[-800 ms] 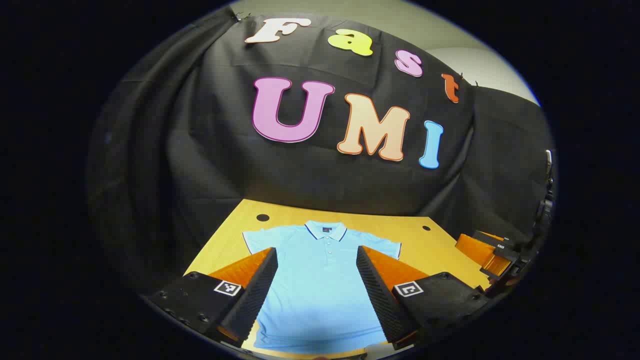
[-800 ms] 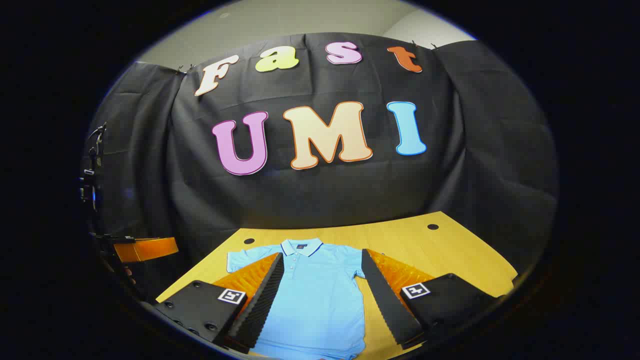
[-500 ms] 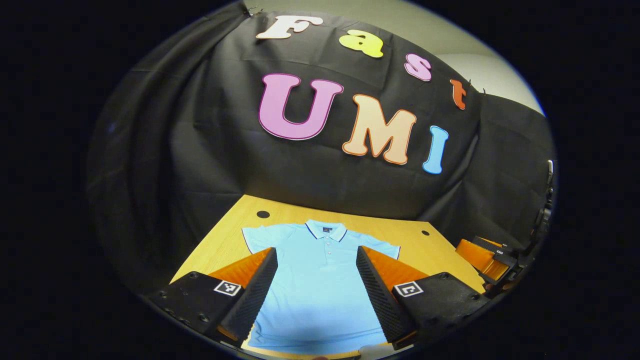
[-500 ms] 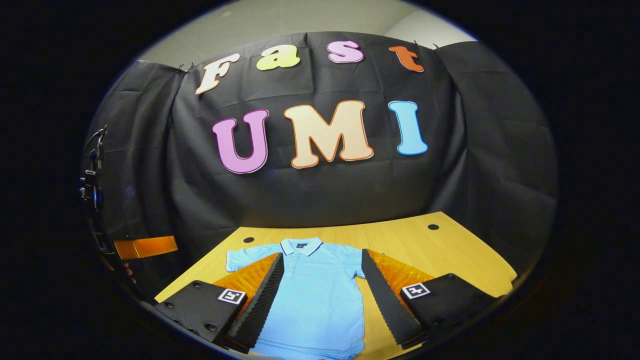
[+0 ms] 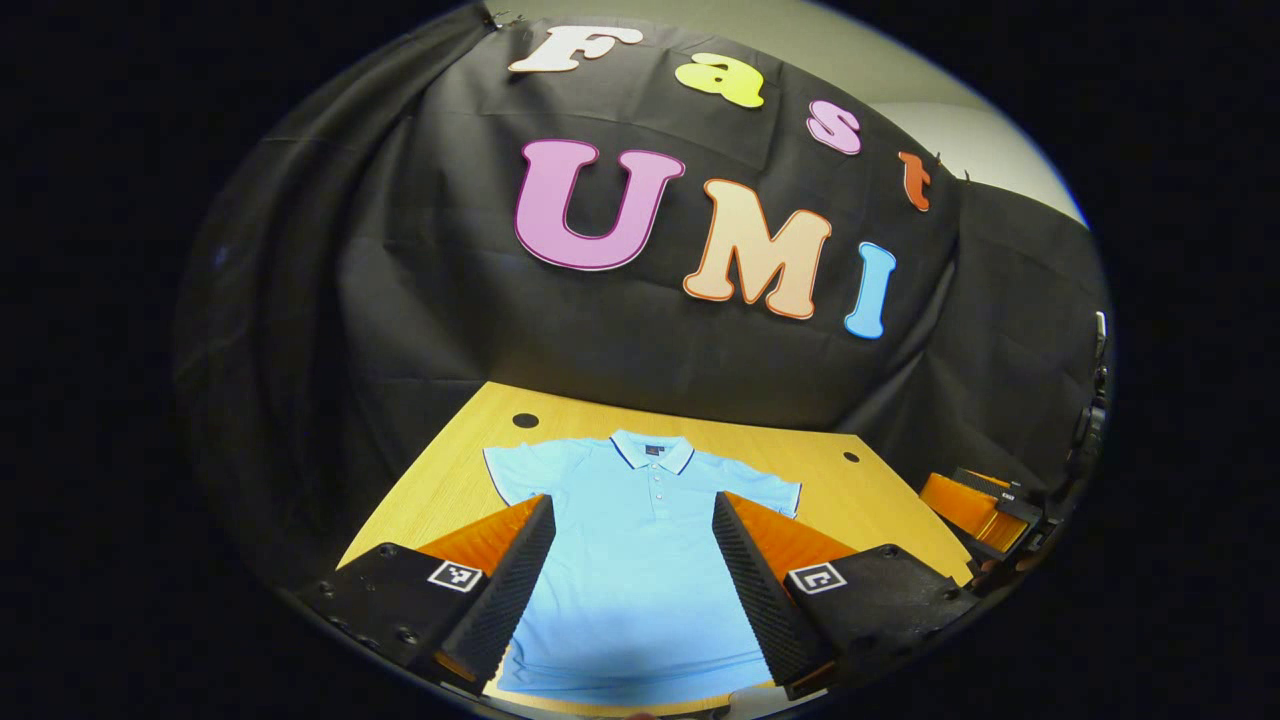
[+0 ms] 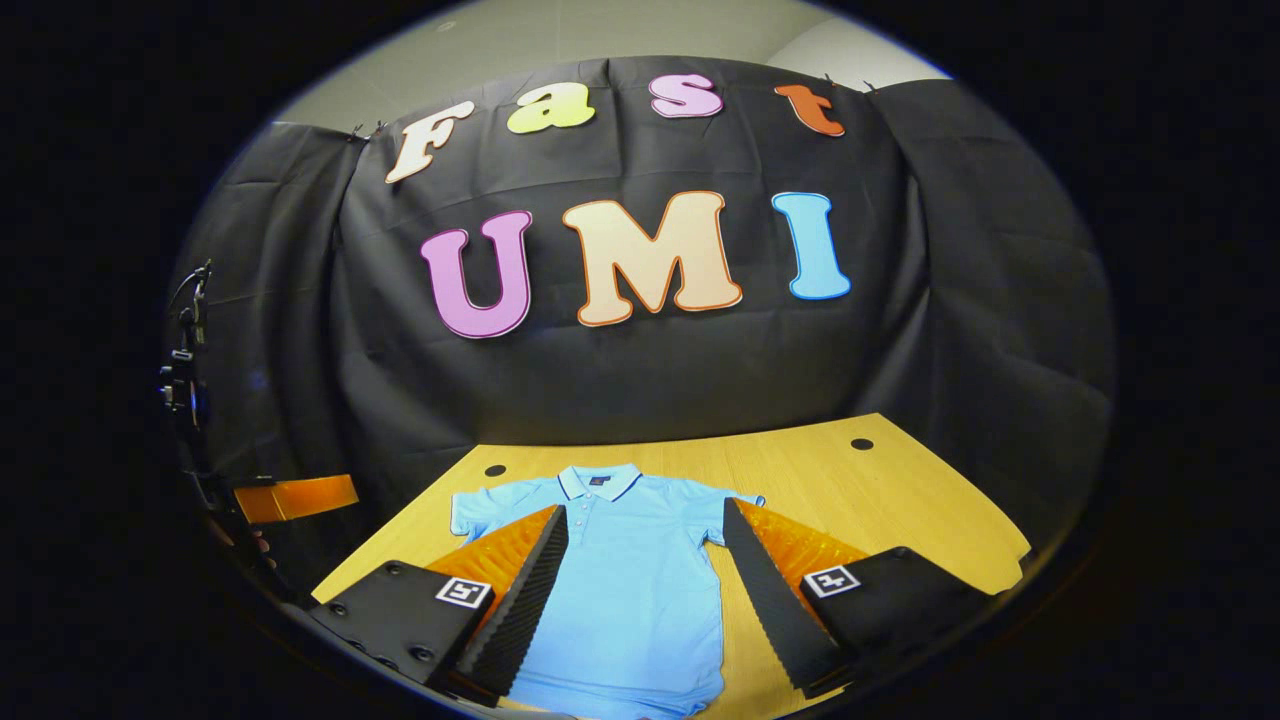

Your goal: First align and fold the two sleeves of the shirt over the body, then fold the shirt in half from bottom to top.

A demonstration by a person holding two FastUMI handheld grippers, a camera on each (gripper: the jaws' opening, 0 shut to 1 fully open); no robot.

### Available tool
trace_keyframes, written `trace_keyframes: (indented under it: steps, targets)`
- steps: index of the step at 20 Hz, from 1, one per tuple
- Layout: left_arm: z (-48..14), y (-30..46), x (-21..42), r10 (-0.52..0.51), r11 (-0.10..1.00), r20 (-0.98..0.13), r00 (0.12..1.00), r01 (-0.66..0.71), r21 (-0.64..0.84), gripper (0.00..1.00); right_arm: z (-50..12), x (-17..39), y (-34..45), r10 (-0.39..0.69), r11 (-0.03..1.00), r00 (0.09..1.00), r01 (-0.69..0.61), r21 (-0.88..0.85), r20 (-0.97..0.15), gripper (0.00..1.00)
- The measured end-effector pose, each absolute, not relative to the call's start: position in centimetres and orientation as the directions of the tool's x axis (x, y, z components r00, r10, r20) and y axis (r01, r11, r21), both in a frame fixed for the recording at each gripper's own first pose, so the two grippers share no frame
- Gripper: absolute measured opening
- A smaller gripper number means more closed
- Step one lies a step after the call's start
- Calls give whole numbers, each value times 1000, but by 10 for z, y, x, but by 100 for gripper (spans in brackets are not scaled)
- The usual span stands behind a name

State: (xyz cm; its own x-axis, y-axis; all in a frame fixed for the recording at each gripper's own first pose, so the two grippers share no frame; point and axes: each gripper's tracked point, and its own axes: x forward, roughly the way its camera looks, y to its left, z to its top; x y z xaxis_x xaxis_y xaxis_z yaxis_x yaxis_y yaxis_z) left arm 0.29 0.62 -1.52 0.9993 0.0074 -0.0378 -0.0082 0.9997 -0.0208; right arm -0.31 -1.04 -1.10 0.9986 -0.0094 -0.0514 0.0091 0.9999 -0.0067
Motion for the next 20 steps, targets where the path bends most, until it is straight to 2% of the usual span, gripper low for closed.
trace_keyframes:
  steps: [4, 7, 11, 20]
  targets:
    - [-22, 5, 0, 14, 1000, -49, 999, -15, -21, 95, -16, 12, -20, 1, 1000, 997, -1, 1, -72, 97]
    - [-23, 7, -4, 43, 999, -49, 998, -45, -26, 94, -15, 44, -41, -8, 1000, 997, 8, 7, -79, 97]
    - [-26, 10, -7, 111, 992, -60, 992, -114, -53, 94, -22, 105, -76, -15, 1000, 993, 14, -9, -115, 97]
    - [-40, -4, 11, 199, 974, -102, 975, -208, -93, 95, -95, 251, -144, -16, 1000, 951, 22, 15, -308, 98]
